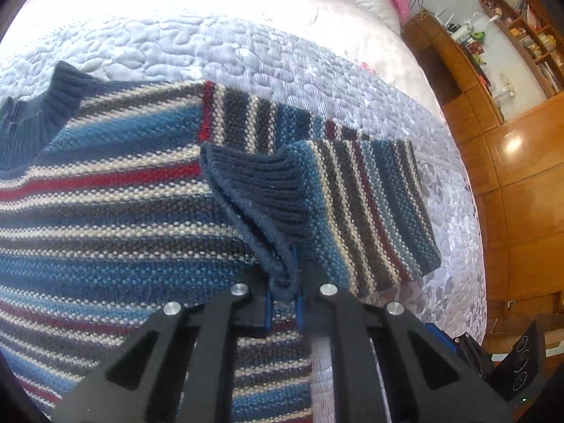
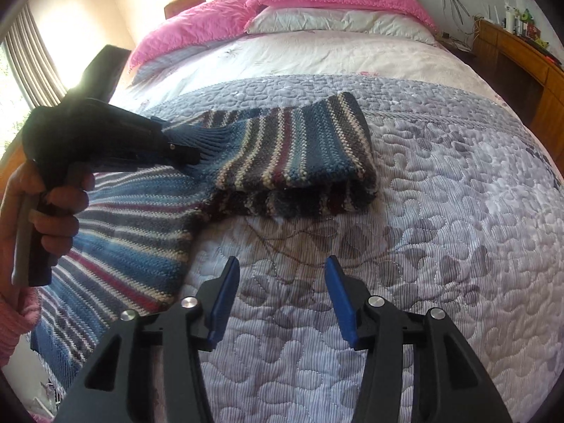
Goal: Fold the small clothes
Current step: 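Fold the held sleeve across the sweater body with the right gripper while the left gripper grasps the other cuff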
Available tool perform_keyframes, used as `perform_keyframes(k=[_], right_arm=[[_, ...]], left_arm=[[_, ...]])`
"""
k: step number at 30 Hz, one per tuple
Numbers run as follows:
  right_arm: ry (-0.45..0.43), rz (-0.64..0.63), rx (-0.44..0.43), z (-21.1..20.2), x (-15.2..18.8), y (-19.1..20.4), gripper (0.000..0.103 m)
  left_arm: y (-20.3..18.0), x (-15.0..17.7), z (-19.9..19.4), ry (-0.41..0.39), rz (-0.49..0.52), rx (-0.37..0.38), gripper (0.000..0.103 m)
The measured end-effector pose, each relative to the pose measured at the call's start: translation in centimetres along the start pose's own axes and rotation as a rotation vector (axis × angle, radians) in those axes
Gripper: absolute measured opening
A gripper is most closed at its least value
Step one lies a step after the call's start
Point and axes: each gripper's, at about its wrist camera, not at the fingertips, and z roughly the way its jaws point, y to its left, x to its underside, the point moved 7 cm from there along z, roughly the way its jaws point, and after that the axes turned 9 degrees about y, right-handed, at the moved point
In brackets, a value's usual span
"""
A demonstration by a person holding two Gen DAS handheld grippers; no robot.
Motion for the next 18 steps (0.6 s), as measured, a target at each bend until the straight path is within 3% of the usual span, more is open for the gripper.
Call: perform_keyframes(k=[5,10,13,18], right_arm=[[-0.002,-0.012,-0.003,-0.1,0.3,1.1,0.052],[-0.009,-0.013,-0.04,0.0,-0.5,2.6,0.052],[-0.017,-0.014,-0.063,0.2,-2.1,3.9,0.052],[-0.023,0.011,-0.188,1.4,-6.6,6.3,0.06]], left_arm=[[2.8,0.3,-6.1,-0.169,0.001,-0.043,0.007],[8.9,0.0,-12.0,-0.273,-0.025,-0.122,0.007],[12.8,-0.4,-13.3,-0.281,-0.068,-0.159,0.007],[17.5,-0.1,-14.3,-0.276,-0.13,-0.166,0.007]])
